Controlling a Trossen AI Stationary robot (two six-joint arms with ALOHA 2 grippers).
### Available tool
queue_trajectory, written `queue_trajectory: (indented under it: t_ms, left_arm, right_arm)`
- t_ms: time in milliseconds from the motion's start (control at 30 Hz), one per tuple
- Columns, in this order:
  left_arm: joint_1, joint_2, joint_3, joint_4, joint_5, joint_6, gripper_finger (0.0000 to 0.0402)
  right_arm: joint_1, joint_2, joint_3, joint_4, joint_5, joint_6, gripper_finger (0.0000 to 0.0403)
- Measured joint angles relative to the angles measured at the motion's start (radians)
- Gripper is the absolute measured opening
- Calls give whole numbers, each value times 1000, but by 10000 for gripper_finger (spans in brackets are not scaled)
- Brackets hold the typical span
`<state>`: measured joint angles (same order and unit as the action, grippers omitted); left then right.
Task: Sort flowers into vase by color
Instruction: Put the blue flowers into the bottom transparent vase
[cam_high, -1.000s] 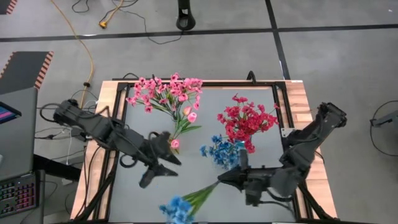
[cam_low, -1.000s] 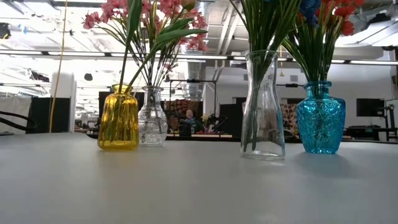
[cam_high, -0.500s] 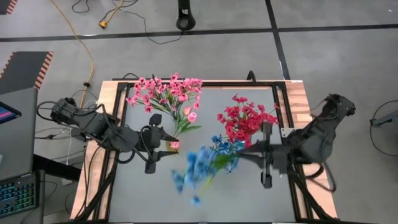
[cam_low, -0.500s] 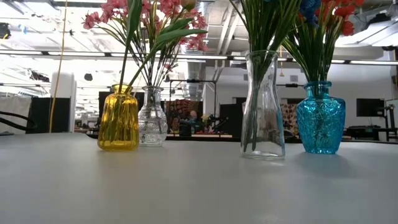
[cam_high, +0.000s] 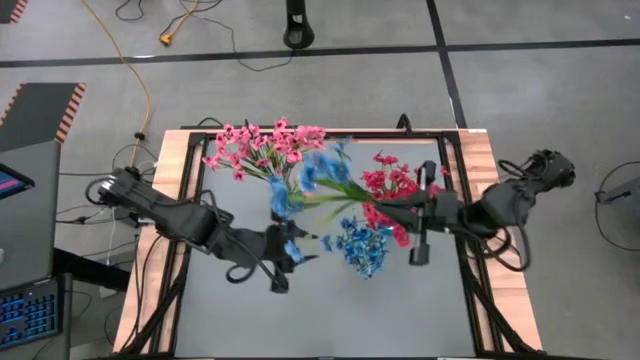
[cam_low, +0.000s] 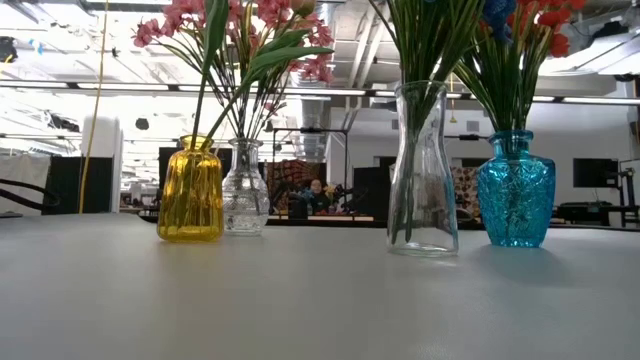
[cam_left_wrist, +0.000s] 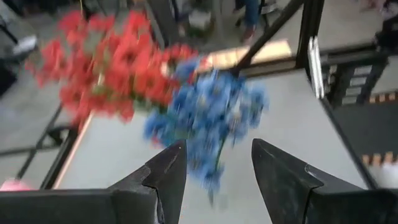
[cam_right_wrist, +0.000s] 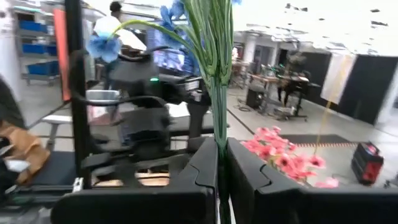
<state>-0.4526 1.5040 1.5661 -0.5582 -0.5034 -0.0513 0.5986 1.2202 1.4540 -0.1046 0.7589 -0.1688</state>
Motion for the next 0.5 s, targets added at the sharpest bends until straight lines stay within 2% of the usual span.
queue_trajectory:
  t_ms: [333, 500]
  left_arm:
    - [11, 103, 0, 340, -12, 141, 157]
    - [34, 96, 0, 455, -89, 151, 142]
  right_arm:
    - [-72, 5, 0, 7, -6, 23, 44]
    - [-70, 9, 0, -7, -6, 23, 44]
